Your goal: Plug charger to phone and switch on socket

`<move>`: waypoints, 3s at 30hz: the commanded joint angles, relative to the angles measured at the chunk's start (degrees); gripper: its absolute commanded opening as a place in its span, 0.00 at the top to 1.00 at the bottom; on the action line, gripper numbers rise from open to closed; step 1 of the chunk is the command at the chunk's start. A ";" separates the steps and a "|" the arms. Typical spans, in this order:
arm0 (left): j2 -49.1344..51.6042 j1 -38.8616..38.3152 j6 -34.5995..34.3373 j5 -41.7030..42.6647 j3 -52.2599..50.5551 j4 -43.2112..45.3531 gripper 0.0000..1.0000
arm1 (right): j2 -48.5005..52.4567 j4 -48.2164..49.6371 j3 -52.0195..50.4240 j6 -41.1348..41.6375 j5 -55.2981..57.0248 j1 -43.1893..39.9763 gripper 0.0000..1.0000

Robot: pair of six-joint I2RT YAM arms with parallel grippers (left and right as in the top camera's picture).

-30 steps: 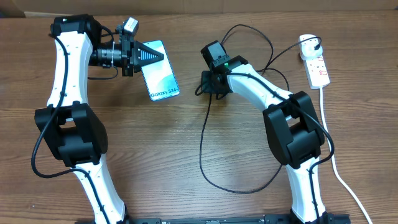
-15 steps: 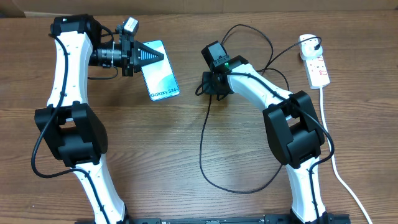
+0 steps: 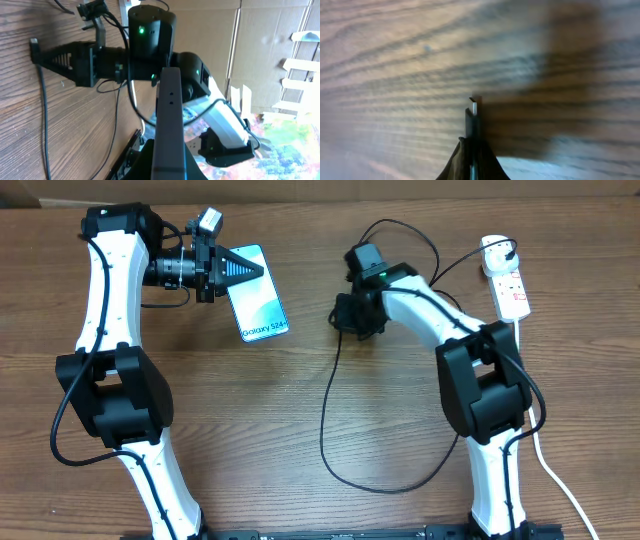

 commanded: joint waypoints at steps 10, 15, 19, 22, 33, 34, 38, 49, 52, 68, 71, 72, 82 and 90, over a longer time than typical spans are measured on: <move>-0.59 -0.44 -1.18 1.77 0.76 -0.33 0.96 | -13.31 -10.38 0.46 -25.68 -30.16 -7.74 0.96; -0.59 -0.44 -1.18 1.75 0.76 -0.33 0.96 | -16.11 -14.38 0.46 -29.20 -33.53 -7.52 0.96; -0.59 -0.44 -1.18 1.75 0.76 -0.33 0.96 | -18.49 -17.62 0.46 -31.80 -36.46 -7.52 0.96; -0.59 -0.44 -1.18 1.75 0.76 -0.33 0.96 | -20.85 -19.76 0.46 -32.39 -37.33 -7.52 0.96; -0.59 -0.44 -1.16 1.70 0.76 -0.33 0.96 | -24.06 -19.98 -1.42 -26.91 -27.96 -6.62 0.96; -0.59 -0.44 -1.16 1.62 0.76 -0.33 0.96 | -23.91 -18.60 -2.45 -25.24 -25.77 -6.16 0.96; -0.57 -0.44 -1.16 1.57 0.76 -0.33 0.96 | -23.82 -11.98 -7.89 -17.75 -16.70 -3.89 0.96; -0.59 -0.44 -1.16 1.55 0.76 -0.33 0.96 | -23.80 4.74 -20.52 -7.63 -1.88 3.19 0.96; -0.59 -0.44 -1.16 1.55 0.76 -0.33 0.96 | -23.50 7.87 -21.92 -5.90 -0.72 3.96 0.96; -0.57 -0.44 -1.16 0.07 0.76 -0.33 0.96 | -17.64 14.40 -22.16 1.29 0.55 3.76 0.93; -0.57 -0.44 -1.16 0.09 0.76 -0.31 0.96 | -17.57 15.02 -22.16 2.64 1.99 3.74 0.80; -0.59 -0.44 -1.16 0.07 0.76 -0.31 0.96 | -17.42 15.28 -22.16 3.06 2.51 3.74 0.76; -0.59 -0.44 -1.18 0.07 0.76 -0.33 0.96 | -13.60 18.27 -22.16 4.37 4.24 3.74 0.72; -0.59 -0.44 -1.16 0.04 0.76 -0.33 0.96 | -11.30 18.64 -22.16 3.76 4.81 4.20 0.75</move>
